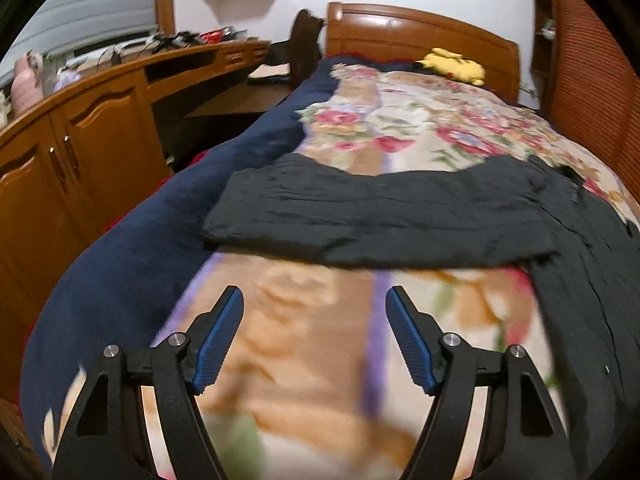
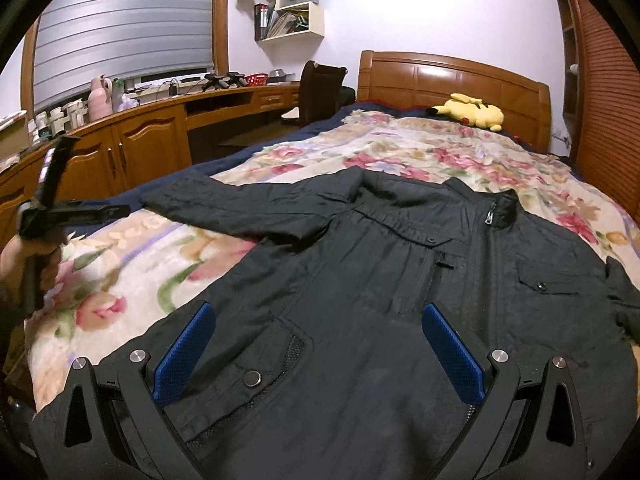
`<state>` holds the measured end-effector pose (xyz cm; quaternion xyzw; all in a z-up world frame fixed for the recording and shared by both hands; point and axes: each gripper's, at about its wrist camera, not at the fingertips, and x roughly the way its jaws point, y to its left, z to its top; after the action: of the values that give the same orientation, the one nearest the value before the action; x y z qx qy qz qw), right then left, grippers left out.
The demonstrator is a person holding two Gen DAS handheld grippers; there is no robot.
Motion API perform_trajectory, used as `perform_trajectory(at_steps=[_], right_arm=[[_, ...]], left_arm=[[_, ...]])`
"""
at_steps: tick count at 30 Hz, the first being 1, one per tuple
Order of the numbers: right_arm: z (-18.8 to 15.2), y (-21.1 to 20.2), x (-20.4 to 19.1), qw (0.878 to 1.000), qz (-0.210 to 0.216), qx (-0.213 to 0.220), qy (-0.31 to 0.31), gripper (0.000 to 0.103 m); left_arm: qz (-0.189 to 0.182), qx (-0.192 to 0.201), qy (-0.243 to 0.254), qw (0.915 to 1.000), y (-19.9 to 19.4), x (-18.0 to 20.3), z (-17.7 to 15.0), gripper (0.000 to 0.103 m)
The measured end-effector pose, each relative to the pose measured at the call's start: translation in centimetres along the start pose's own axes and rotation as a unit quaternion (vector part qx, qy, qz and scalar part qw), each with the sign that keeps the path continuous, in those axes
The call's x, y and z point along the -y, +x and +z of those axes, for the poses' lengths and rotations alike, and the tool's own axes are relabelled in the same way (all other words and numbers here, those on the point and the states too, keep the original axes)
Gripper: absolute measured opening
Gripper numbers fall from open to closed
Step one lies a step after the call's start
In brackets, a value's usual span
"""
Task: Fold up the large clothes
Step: 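Move the left tool to the jacket sleeve cuff and close on it, then lift the sleeve with the left tool, fold it across the jacket body, release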
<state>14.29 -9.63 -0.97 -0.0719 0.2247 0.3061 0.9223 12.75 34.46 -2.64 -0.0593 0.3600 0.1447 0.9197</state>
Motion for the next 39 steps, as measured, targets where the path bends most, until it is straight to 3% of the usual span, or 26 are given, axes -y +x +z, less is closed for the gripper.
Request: perform_trajectory(at_steps=[11,23,24,25,26,28,29,32,39], right_arm=[[0.7,-0.1,-2.7,1.0,-0.003,-0.018,-0.004,0.103],[0.6,0.6,-3.2,0.999,-0.002,-0.035,-0.002,0.103],[0.6,0.6,-3.3,0.999,-0.002,-0.035,-0.002,0.103],[0.7,0.6,-3.3,0.999,-0.003,-0.035,-0.002,0.103],[0.7,0.6,-3.3,0.999,-0.003,-0.034,-0.002,0.103],[0.7,0.5,-3.2,0.999,-0.002,-0.033,-0.001,0.103],[0.7,0.5,-3.2,0.999,-0.003,-0.032,0.0,0.103],[0.8,0.3,-3.2,1.0,-0.005,-0.028,0.001,0.103],[0.8,-1.7,-3.0,1.0,0.007,-0.015,0.004,0.103]], left_arm=[[0.041,-0.025,-0.053,0.9974,6.0,-5.4,4.0,0.075],[0.03,-0.068,-0.109,0.9913,10.7,-7.9,3.7,0.075],[0.028,-0.07,-0.105,0.9916,10.8,-7.8,3.7,0.071],[0.022,-0.07,-0.104,0.9919,10.8,-7.6,3.7,0.058],[0.007,-0.073,-0.103,0.992,10.8,-7.4,3.8,0.051],[-0.018,-0.079,-0.103,0.9914,10.7,-7.0,3.8,0.018],[-0.024,-0.08,-0.101,0.9914,10.6,-6.7,3.9,0.017],[0.005,-0.06,-0.065,0.9961,8.4,-4.4,4.9,0.011],[-0.018,0.017,-0.012,0.9996,0.2,1.7,8.1,0.008]])
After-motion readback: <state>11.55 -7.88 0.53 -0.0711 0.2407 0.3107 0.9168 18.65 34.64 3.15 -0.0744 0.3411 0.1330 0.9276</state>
